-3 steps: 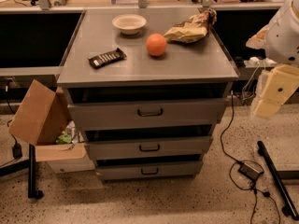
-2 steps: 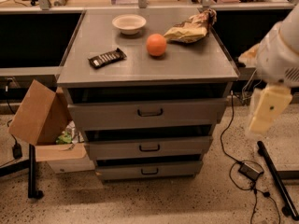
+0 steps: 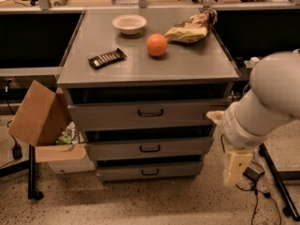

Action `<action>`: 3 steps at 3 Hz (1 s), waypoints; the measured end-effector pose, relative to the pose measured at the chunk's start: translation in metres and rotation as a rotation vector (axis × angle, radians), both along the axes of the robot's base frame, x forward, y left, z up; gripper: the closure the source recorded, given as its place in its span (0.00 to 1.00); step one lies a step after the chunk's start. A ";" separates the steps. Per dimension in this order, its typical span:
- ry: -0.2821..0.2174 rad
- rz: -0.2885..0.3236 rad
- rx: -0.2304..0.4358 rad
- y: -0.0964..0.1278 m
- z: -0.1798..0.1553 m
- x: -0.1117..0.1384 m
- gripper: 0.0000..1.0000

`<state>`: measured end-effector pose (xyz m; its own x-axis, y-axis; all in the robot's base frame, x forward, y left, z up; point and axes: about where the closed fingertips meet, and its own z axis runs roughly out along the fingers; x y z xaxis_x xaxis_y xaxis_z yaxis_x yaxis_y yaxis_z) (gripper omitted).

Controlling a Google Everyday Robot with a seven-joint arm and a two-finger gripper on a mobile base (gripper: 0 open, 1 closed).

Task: Open middle drawer

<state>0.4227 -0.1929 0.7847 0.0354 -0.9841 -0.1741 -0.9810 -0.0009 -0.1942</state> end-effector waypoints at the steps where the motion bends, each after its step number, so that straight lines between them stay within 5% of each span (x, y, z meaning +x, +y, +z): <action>1: 0.089 0.083 0.010 0.018 -0.081 -0.016 0.00; 2: 0.186 0.129 0.030 0.036 -0.148 -0.025 0.00; 3: 0.186 0.129 0.030 0.036 -0.148 -0.025 0.00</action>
Offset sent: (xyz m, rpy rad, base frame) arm -0.0307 0.0531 -0.2038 0.0459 0.2679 0.1670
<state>0.3976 -0.1564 0.6370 0.1248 -0.9679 -0.2181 -0.9921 -0.1253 -0.0114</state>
